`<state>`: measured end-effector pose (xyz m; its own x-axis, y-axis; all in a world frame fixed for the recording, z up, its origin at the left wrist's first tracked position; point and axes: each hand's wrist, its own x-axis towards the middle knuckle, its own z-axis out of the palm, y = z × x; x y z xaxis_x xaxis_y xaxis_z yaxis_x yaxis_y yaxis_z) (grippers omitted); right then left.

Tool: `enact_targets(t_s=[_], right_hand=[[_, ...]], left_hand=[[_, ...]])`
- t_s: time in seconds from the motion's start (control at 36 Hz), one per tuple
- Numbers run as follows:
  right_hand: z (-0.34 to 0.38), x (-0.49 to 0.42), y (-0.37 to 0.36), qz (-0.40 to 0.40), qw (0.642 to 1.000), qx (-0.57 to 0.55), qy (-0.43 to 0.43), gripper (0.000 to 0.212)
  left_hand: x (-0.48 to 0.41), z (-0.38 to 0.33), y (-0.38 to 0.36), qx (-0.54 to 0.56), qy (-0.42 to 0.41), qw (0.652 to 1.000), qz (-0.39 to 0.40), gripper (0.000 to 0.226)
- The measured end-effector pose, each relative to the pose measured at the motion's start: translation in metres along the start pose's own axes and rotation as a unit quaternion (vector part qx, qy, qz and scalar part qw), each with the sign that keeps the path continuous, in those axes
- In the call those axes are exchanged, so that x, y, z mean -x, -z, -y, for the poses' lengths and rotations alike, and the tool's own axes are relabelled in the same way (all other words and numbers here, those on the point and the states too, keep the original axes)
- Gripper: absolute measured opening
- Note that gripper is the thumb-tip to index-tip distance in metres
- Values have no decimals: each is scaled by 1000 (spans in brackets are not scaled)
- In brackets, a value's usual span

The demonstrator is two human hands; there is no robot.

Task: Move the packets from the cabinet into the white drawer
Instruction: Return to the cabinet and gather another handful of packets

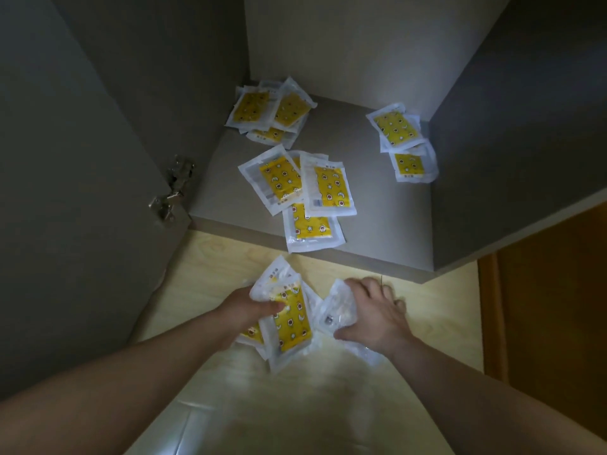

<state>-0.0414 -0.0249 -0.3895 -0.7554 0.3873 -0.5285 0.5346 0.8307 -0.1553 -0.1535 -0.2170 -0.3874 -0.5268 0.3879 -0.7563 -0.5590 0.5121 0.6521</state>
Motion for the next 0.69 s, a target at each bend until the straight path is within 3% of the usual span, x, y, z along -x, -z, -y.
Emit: enact_targets(t_s=[0.08,0.14,0.22,0.28,0.33,0.42,0.5,0.64,0.69], right_hand=[[0,-4,-3,15,996,-76,-54,89],[3,-7,-5,15,974,-214,-77,72],[5,-10,-5,-4,881,-455,-125,50],[3,-11,-1,-4,793,-591,-144,31],[2,-13,4,20,726,-674,-135,11],[14,-13,9,81,705,-699,-90,11],[36,-14,6,127,708,-692,-56,16],[52,-18,6,139,702,-693,-86,32],[56,-16,2,138,712,-683,-90,36]], left_hand=[[-1,-3,-1,-47,-4,999,-17,18],[1,-3,-3,-64,-2,998,-29,25],[2,-1,-5,-40,6,999,-32,19],[2,2,-3,-6,13,999,-28,19],[3,3,1,18,23,999,-22,16],[3,1,8,39,32,999,-7,15],[5,-3,10,61,39,997,30,14],[8,-11,9,95,52,993,54,10],[9,-11,8,63,46,995,57,12]])
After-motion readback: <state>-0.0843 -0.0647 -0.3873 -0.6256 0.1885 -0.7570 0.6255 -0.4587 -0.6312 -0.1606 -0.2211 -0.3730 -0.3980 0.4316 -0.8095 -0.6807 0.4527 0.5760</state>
